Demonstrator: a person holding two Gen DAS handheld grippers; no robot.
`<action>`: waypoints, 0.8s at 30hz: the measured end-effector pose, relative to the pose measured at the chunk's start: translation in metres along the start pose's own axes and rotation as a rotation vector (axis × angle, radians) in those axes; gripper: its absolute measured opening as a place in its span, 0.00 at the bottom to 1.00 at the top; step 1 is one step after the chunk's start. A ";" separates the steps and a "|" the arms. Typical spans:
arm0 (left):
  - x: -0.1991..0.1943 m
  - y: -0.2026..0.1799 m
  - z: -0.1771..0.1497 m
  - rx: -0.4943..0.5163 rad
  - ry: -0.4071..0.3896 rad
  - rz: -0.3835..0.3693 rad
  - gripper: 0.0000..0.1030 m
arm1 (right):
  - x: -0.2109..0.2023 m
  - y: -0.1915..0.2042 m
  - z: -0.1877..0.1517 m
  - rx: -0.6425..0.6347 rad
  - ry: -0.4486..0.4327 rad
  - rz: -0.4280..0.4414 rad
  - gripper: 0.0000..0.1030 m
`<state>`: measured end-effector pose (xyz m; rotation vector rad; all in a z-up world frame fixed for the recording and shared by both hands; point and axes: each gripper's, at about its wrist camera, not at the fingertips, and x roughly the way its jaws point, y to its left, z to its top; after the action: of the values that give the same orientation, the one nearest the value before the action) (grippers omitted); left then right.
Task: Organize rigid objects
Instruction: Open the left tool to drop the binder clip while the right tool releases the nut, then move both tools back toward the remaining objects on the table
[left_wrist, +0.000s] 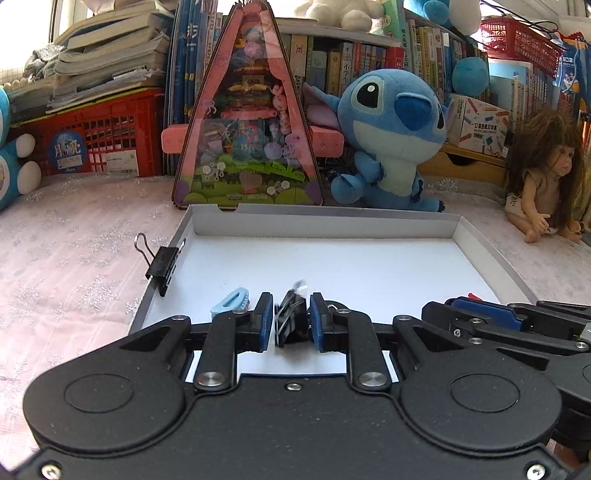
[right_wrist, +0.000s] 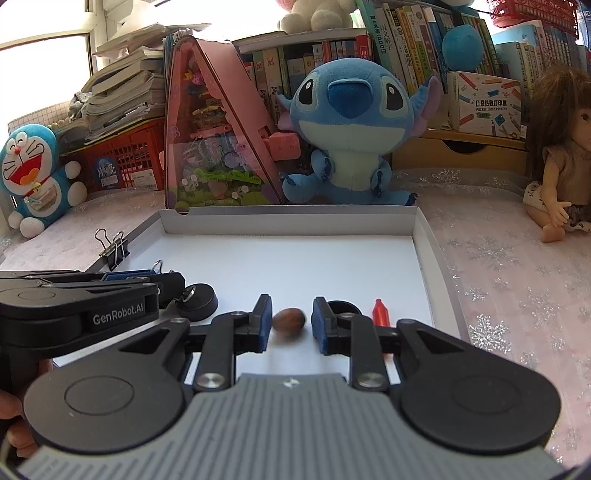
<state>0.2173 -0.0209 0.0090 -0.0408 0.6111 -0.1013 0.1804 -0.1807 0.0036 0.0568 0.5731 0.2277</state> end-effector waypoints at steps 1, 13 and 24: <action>-0.001 0.000 0.001 0.000 0.001 -0.001 0.32 | -0.002 0.000 0.000 -0.001 -0.005 0.001 0.47; -0.029 -0.006 -0.003 0.028 -0.021 -0.003 0.65 | -0.030 -0.004 0.000 -0.034 -0.056 -0.009 0.64; -0.071 -0.005 -0.021 0.045 -0.046 -0.037 0.77 | -0.064 -0.010 -0.017 -0.056 -0.068 0.000 0.73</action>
<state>0.1470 -0.0182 0.0329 -0.0112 0.5618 -0.1496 0.1208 -0.2051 0.0221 0.0103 0.4984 0.2404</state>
